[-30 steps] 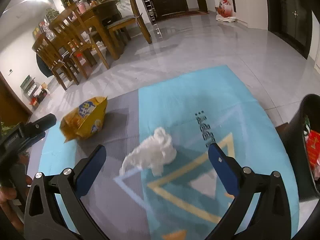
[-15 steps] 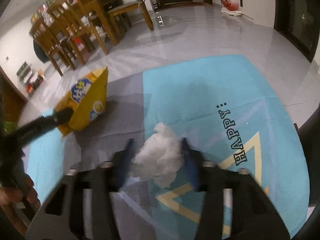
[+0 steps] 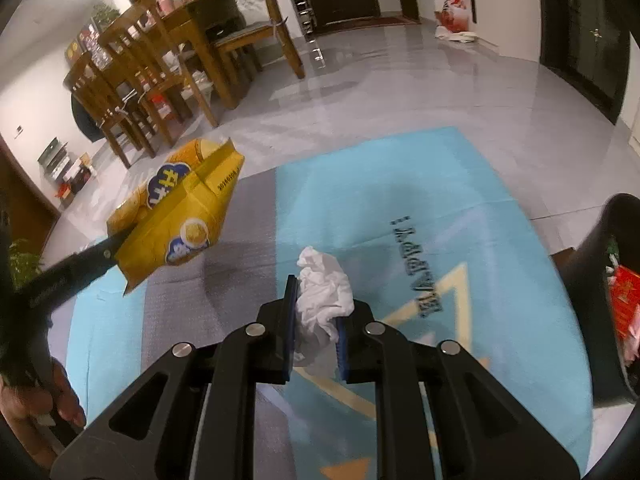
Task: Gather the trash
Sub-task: 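Grasp the yellow chip bag with the left gripper while the right gripper grasps the white tissue, then carry the chip bag and tissue over the black bin and open both grippers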
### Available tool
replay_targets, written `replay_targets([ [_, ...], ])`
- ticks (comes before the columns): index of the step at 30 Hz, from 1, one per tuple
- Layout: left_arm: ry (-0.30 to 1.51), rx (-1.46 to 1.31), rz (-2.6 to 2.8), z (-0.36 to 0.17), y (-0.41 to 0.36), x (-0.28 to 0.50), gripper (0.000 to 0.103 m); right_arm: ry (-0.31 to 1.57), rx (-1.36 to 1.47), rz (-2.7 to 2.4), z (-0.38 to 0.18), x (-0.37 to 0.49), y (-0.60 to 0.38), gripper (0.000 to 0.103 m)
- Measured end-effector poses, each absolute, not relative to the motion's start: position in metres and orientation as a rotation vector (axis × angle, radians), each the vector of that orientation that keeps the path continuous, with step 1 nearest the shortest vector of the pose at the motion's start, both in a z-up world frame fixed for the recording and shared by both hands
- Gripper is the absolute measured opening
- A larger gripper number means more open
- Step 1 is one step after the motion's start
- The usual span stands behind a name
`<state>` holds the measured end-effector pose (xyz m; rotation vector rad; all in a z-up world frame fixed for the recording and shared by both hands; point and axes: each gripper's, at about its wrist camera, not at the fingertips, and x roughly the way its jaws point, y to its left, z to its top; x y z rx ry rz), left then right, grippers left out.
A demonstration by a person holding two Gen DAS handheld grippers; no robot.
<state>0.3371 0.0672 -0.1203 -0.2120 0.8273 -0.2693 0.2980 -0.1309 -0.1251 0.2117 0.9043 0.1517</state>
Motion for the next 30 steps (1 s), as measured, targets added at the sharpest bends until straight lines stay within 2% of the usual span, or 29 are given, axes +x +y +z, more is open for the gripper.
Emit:
replay_targets([
  [16,0.783,-0.044,-0.424,-0.092,-0.028,0.268,0.024,0.752,0.101,-0.008,-0.078,0.224,-0.189,0.017],
  [30,0.743,-0.015,-0.507,-0.077,-0.09,0.226,0.027,0.674,0.188,-0.127,-0.06,0.168,-0.273,0.017],
])
